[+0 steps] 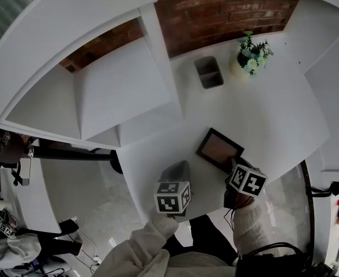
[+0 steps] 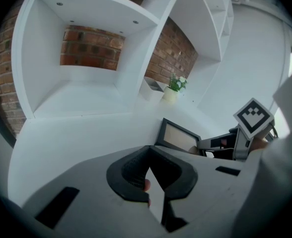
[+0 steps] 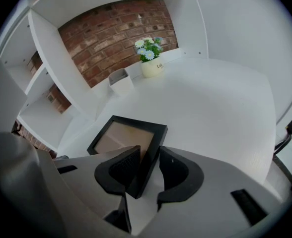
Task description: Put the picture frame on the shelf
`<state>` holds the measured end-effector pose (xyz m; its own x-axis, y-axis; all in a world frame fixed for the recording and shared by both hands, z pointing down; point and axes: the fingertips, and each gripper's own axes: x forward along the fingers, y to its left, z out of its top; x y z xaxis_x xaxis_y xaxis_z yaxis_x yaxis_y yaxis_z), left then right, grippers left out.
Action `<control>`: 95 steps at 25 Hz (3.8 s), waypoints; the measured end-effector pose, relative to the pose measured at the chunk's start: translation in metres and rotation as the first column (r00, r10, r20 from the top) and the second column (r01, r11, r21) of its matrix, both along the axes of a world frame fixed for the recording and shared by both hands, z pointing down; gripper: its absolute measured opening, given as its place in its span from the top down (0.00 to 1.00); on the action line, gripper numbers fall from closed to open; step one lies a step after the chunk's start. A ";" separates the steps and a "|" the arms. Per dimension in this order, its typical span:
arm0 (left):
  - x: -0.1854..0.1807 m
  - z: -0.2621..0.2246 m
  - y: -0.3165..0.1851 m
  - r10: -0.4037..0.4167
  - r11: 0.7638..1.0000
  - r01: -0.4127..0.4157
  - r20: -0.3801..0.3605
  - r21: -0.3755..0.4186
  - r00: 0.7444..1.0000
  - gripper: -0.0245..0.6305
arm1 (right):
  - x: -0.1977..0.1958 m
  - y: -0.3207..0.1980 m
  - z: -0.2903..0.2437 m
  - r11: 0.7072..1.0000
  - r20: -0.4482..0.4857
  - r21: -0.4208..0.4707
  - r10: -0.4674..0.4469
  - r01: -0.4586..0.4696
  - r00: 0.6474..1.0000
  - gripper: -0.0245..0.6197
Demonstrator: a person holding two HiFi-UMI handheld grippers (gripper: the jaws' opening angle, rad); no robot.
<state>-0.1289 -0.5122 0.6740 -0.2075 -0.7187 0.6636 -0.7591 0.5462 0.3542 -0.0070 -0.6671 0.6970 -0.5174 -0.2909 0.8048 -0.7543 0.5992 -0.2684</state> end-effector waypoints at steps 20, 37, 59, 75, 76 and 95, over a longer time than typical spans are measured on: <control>-0.011 -0.009 0.038 -0.065 0.998 0.065 0.016 0.003 0.998 0.95 | -0.001 0.004 -0.002 0.997 0.046 -0.017 0.076 -0.075 0.996 0.85; -0.053 -0.054 0.131 -0.149 0.989 0.148 0.088 0.017 0.985 0.95 | -0.053 0.086 -0.074 1.000 0.210 -0.001 -0.015 0.016 0.978 0.85; -0.130 -0.166 0.200 -0.189 0.966 0.139 0.231 0.217 0.954 0.95 | -0.142 0.155 -0.211 0.984 0.405 0.175 -0.104 0.035 0.908 0.85; -0.167 -0.205 0.229 -0.327 0.916 0.244 0.239 0.319 0.914 0.95 | -0.195 0.162 -0.263 0.965 0.445 0.247 -0.198 0.093 0.874 0.85; -0.170 -0.207 0.232 -0.338 0.912 0.253 0.242 0.322 0.910 0.95 | -0.200 0.163 -0.264 0.964 0.446 0.248 -0.204 0.099 0.871 0.85; -0.222 -0.220 0.255 -0.477 0.859 0.380 0.266 0.342 0.838 0.95 | -0.276 0.143 -0.284 0.953 0.461 0.269 -0.256 0.142 0.850 0.85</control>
<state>-0.3511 -0.2572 0.4539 -0.7072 -0.6417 0.2968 -0.5670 0.7655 0.3042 -0.2831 -0.5238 0.4132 -0.8896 -0.2759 0.3640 -0.4198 0.8080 -0.4134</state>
